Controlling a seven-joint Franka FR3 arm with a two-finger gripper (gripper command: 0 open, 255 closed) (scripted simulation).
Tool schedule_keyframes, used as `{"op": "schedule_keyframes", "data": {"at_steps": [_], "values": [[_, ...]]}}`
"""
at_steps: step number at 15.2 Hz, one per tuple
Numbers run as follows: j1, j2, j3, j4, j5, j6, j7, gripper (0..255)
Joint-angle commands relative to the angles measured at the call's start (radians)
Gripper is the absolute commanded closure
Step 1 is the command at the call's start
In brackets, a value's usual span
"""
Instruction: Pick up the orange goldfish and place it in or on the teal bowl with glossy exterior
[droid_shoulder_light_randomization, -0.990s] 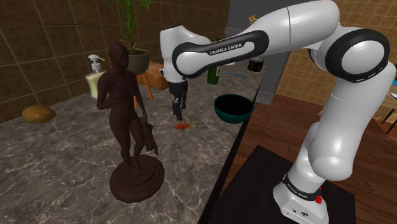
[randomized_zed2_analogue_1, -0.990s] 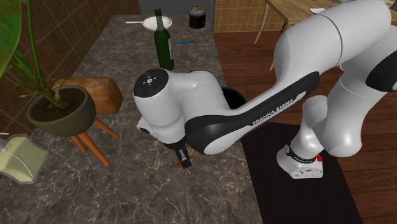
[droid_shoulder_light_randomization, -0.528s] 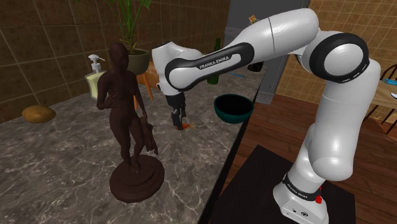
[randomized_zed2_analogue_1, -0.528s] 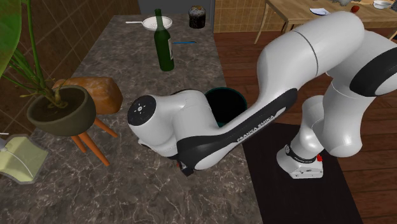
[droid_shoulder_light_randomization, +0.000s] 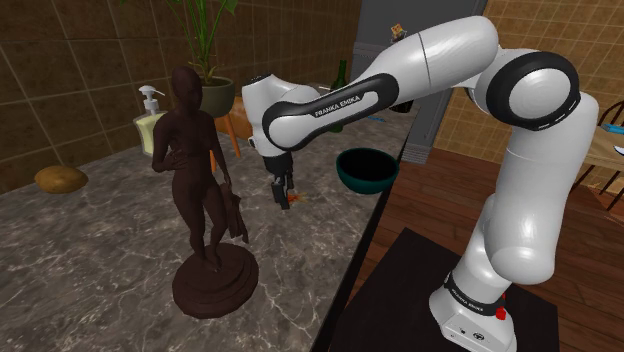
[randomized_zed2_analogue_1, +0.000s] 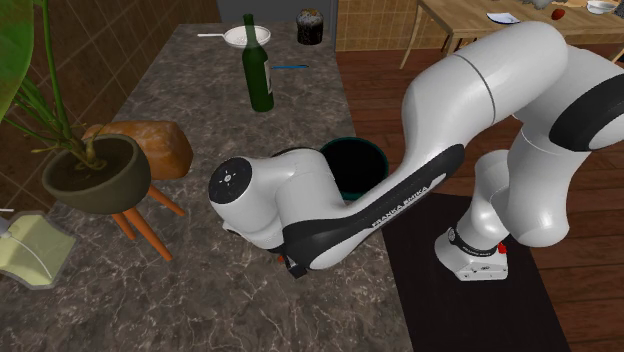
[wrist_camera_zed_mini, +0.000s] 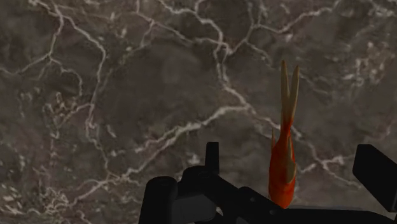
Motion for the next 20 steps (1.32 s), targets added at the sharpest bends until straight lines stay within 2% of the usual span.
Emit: {"op": "schedule_keyframes", "data": {"at_steps": [1,2,3,12,20], "values": [[0.0,0.0,0.0,0.0,0.0,0.0,0.0,0],[0.0,0.0,0.0,0.0,0.0,0.0,0.0,0],[0.0,0.0,0.0,0.0,0.0,0.0,0.0,255],[0.0,0.0,0.0,0.0,0.0,0.0,0.0,255],[0.0,-0.03,0.002,0.07,0.009,-0.098,-0.013,255]]}}
